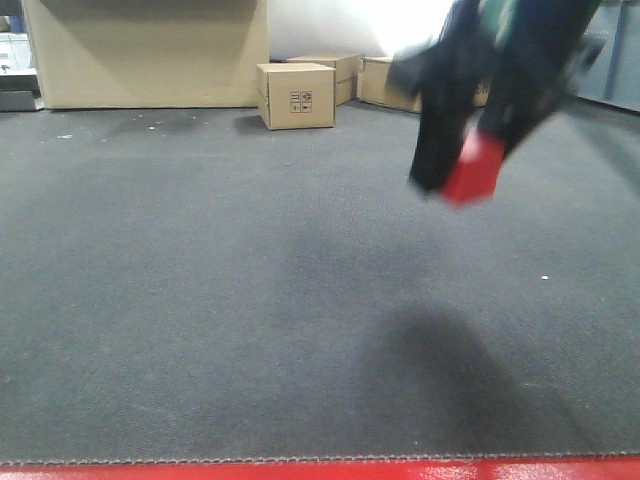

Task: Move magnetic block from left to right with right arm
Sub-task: 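Lower the red cube onto the carpet with the right gripper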

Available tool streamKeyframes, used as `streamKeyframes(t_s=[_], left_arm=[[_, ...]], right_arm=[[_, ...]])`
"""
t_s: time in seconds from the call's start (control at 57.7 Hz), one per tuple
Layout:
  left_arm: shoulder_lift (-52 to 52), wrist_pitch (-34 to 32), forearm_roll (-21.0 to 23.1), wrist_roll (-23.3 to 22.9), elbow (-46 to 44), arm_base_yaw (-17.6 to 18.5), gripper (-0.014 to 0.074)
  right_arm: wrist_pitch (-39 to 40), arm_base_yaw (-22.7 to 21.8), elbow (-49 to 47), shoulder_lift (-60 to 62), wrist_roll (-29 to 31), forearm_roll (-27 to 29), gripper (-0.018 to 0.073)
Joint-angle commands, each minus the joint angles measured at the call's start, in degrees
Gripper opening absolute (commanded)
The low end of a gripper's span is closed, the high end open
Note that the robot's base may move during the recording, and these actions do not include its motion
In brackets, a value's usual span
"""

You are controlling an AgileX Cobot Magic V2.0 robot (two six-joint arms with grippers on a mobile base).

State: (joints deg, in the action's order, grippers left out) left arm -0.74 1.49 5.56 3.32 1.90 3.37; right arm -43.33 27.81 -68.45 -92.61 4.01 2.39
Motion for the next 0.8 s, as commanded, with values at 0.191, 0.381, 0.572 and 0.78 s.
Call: streamKeyframes(t_s=[0.191, 0.381, 0.572, 0.78], left_arm=[[-0.4, -4.8, 0.3, -0.3, 0.5, 0.1, -0.0126], [-0.4, -4.8, 0.3, -0.3, 0.5, 0.1, -0.0126], [-0.4, -4.8, 0.3, -0.3, 0.5, 0.1, -0.0126], [-0.4, -4.8, 0.3, -0.3, 0.5, 0.1, -0.0126]], right_arm=[[3.9, -0.1, -2.1, -4.6, 0.6, 0.3, 0.0223], [3.9, -0.1, -2.1, -5.6, 0.6, 0.3, 0.0231], [3.4, -0.1, -2.2, -5.3, 0.6, 0.3, 0.0470], [1.9, -0.2, -2.3, -4.9, 0.6, 0.3, 0.0624]])
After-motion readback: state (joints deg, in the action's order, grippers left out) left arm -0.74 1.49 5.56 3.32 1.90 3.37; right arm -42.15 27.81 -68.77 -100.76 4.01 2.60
